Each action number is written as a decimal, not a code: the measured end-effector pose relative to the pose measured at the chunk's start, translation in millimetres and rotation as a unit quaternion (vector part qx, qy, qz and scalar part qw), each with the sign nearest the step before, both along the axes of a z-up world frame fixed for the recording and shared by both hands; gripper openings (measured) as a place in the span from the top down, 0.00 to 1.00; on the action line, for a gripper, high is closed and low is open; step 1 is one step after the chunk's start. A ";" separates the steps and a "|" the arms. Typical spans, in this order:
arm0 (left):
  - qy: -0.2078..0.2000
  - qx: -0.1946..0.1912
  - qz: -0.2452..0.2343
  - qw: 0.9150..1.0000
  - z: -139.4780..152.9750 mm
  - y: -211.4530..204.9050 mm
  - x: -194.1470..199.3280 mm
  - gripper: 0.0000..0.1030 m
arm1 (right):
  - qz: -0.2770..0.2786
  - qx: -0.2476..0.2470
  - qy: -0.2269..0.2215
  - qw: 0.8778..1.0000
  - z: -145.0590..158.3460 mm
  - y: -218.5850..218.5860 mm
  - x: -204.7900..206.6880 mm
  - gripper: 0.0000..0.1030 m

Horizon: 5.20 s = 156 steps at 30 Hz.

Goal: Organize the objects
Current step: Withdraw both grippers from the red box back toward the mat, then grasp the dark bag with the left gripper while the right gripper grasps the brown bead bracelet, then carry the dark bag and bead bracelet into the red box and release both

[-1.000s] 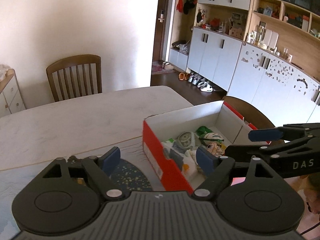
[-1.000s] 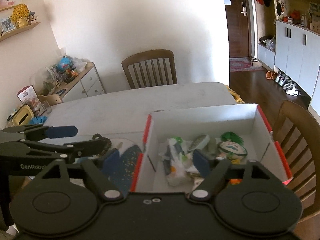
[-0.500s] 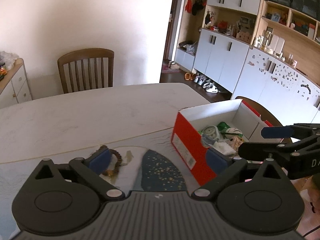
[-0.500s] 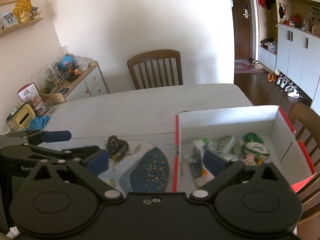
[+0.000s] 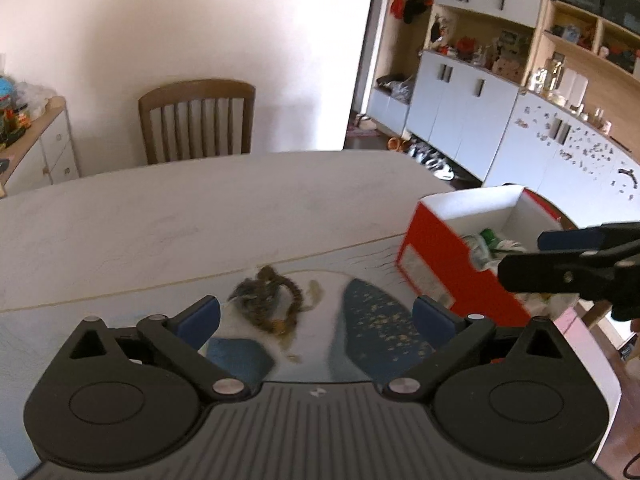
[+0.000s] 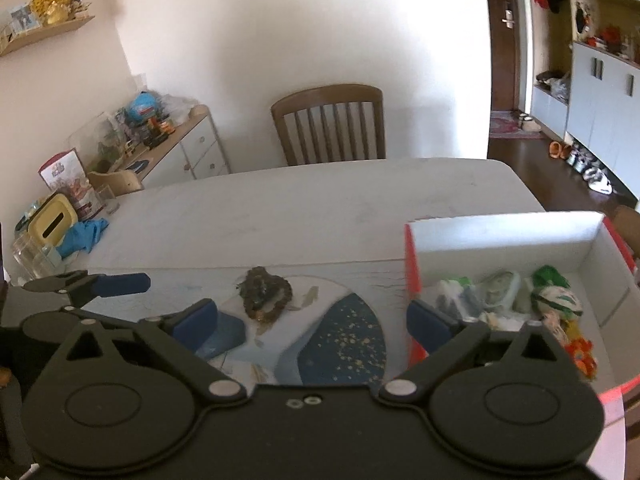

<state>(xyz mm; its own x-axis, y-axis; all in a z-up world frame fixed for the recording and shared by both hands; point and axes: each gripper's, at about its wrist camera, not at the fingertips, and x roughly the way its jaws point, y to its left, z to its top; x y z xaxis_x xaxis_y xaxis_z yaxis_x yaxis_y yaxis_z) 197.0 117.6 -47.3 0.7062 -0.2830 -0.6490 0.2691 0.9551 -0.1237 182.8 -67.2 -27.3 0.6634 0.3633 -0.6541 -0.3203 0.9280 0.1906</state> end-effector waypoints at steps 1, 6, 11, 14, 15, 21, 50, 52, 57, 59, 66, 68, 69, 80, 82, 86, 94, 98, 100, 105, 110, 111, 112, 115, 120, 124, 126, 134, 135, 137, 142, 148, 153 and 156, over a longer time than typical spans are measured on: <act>0.002 -0.001 0.000 1.000 -2.5 3.4 2.5 0.00 | 0.004 -0.004 0.000 1.000 -0.7 4.4 2.8 0.02; -0.007 0.003 0.012 1.000 -17.7 20.2 16.5 0.00 | 0.008 -0.014 0.011 1.000 -9.6 20.3 23.4 0.03; -0.003 0.014 0.023 1.000 -34.5 35.3 32.1 0.00 | 0.007 -0.036 0.033 0.999 -29.4 33.1 45.2 0.07; 0.002 0.018 0.028 0.999 -44.3 42.1 41.7 0.00 | 0.011 -0.046 0.051 0.998 -43.5 41.1 58.3 0.11; 0.003 0.021 0.028 0.999 -47.2 43.5 44.3 0.00 | 0.012 -0.051 0.055 0.997 -48.1 44.0 62.0 0.12; 0.020 0.022 0.019 0.999 -68.2 48.0 58.4 0.00 | 0.021 -0.072 0.076 0.994 -74.0 62.3 85.8 0.19; 0.042 0.006 -0.001 0.999 -115.5 53.9 93.2 0.01 | 0.076 -0.087 0.130 0.985 -131.7 104.9 142.6 0.77; 0.038 0.006 -0.003 0.999 -114.4 53.4 92.3 0.01 | 0.079 -0.080 0.131 0.985 -131.7 104.9 142.6 0.86; 0.034 -0.006 -0.017 0.999 -110.2 52.8 92.1 0.01 | 0.069 -0.074 0.128 0.987 -130.0 96.8 139.9 1.00; 0.034 -0.008 -0.019 0.999 -110.0 51.9 92.3 0.01 | 0.062 -0.082 0.129 0.986 -132.2 90.9 138.5 1.00; 0.034 -0.011 -0.019 0.999 -109.5 50.5 97.7 0.04 | 0.037 -0.046 0.134 0.989 -127.4 75.8 136.1 0.99; 0.032 -0.013 -0.021 0.999 -107.0 51.8 98.4 0.04 | 0.046 -0.042 0.131 0.989 -123.0 79.3 137.3 0.82; 0.031 -0.013 -0.022 0.999 -106.1 53.2 98.3 0.04 | 0.050 -0.044 0.130 0.989 -121.9 81.0 137.6 0.78; 0.035 -0.013 -0.017 0.999 -99.5 61.3 96.3 0.05 | 0.063 -0.050 0.148 0.986 -138.0 97.7 147.0 0.76; 0.038 -0.014 -0.021 0.999 -100.7 60.1 97.8 0.04 | 0.074 -0.045 0.150 0.985 -137.2 99.5 148.3 0.82; 0.042 -0.016 -0.024 0.999 -102.2 57.7 100.3 0.05 | 0.092 -0.053 0.146 0.984 -136.3 106.0 148.1 0.84; 0.043 -0.013 -0.033 0.998 -104.0 54.4 104.6 0.04 | 0.080 -0.062 0.148 0.984 -133.0 101.2 146.4 0.95; 0.037 -0.018 -0.033 0.999 -100.6 53.6 107.8 0.05 | 0.059 -0.062 0.152 0.985 -130.9 91.1 140.0 0.96; 0.036 -0.016 -0.035 0.999 -100.8 51.1 108.9 0.05 | 0.053 -0.070 0.153 0.984 -131.2 85.3 134.8 0.96; 0.050 0.002 -0.026 0.998 -110.7 45.0 117.9 0.23 | 0.044 -0.075 0.162 0.983 -132.9 74.8 120.1 0.96; 0.053 0.013 -0.027 0.998 -118.5 39.5 119.6 0.41 | 0.035 -0.071 0.163 0.983 -133.1 69.4 108.1 0.96; 0.051 0.016 -0.031 0.998 -119.0 37.7 118.8 0.44 | 0.031 -0.066 0.162 0.984 -132.4 68.7 106.7 0.96; 0.050 0.018 -0.035 0.998 -119.4 36.2 118.3 0.52 | 0.029 -0.064 0.159 0.985 -131.1 68.1 104.3 0.96; 0.049 0.031 -0.035 0.998 -119.2 32.5 116.0 0.64 | 0.028 -0.059 0.147 0.987 -125.8 66.8 99.0 0.96; 0.046 0.034 -0.037 0.998 -108.6 30.9 107.1 0.68 | 0.022 -0.037 0.132 0.990 -110.0 55.8 85.6 0.96; 0.048 0.030 -0.040 0.998 -93.7 28.8 95.0 0.68 | 0.019 -0.019 0.114 0.993 -90.6 48.6 71.4 0.96; 0.048 0.026 -0.047 0.997 -84.3 25.1 87.2 0.68 | 0.017 -0.013 0.107 0.994 -82.4 44.6 64.5 0.96; 0.049 0.023 -0.067 0.996 -44.3 -2.6 56.6 0.68 | 0.002 0.007 0.073 0.997 -45.0 16.0 38.6 0.96; 0.049 0.023 -0.069 0.996 -39.6 -6.4 53.1 0.68 | -0.001 0.010 0.068 0.998 -39.9 10.7 35.1 0.96; 0.045 0.023 -0.076 0.996 -29.5 -14.8 45.9 0.68 | -0.006 0.016 0.058 0.998 -30.0 0.1 29.3 0.96; 0.033 0.031 -0.091 0.995 -3.5 -41.2 30.2 0.68 | -0.015 0.027 0.036 0.999 -10.3 -26.8 18.6 0.96; 0.018 0.031 -0.103 0.994 20.1 -78.4 18.1 0.68 | -0.018 0.026 0.010 0.999 6.4 -59.2 12.6 0.96; 0.007 0.034 -0.113 0.993 32.9 -112.4 15.6 0.68 | -0.026 0.026 -0.004 0.999 14.9 -91.6 10.6 0.96; 0.003 0.038 -0.118 0.992 35.3 -136.9 13.1 0.68 | -0.033 0.028 -0.007 0.999 17.0 -113.5 11.2 0.96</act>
